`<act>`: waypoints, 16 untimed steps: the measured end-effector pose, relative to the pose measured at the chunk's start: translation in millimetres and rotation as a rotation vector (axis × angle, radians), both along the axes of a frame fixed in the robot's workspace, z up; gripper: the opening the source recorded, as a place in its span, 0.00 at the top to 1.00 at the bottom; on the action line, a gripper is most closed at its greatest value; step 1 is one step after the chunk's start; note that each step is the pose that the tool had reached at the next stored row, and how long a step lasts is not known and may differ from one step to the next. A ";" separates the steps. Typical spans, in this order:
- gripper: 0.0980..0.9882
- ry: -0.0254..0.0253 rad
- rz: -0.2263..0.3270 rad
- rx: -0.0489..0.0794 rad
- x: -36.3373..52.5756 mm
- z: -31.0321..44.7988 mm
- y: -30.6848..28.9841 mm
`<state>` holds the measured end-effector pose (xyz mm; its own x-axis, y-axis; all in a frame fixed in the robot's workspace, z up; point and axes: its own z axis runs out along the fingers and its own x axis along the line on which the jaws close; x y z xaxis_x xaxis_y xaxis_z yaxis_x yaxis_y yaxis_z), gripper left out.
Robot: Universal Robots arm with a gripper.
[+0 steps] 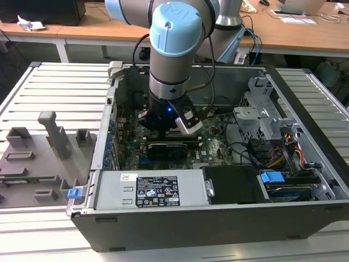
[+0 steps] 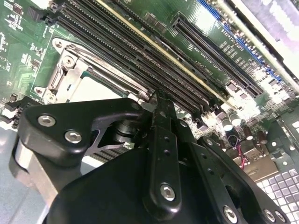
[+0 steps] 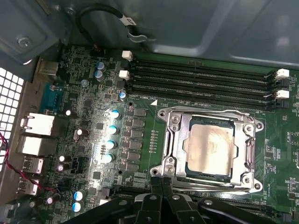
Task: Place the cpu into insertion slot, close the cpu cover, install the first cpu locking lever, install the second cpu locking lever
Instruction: 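Install the second cpu locking lever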
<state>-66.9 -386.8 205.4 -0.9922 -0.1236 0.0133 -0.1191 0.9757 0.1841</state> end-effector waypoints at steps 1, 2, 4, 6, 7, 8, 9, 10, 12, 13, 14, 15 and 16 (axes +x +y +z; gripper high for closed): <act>0.99 -0.0001 0.000 0.002 -0.2 -0.2 0.0; 0.99 -0.0001 0.000 0.004 -0.3 -0.5 0.0; 0.99 -0.0002 0.000 0.007 -0.4 -1.3 0.1; 0.99 -0.0001 0.001 0.010 -0.7 -2.3 0.0; 0.99 -0.0001 0.001 0.011 -0.9 -2.4 0.0; 0.99 0.0000 0.000 0.012 -1.4 -2.4 0.1; 0.99 0.0000 0.000 0.013 -1.7 -2.5 0.1; 0.99 0.0000 0.001 0.016 -1.7 -2.6 0.2; 0.99 -0.0001 0.001 0.019 -1.8 -2.7 0.3; 0.99 -0.0001 0.001 0.021 -1.8 -2.8 0.3; 0.99 -0.0001 0.001 0.024 -1.8 -2.9 0.4; 0.99 -0.0002 0.001 0.028 -1.8 -3.2 0.4; 0.99 -0.0002 0.001 0.032 -1.8 -3.4 0.4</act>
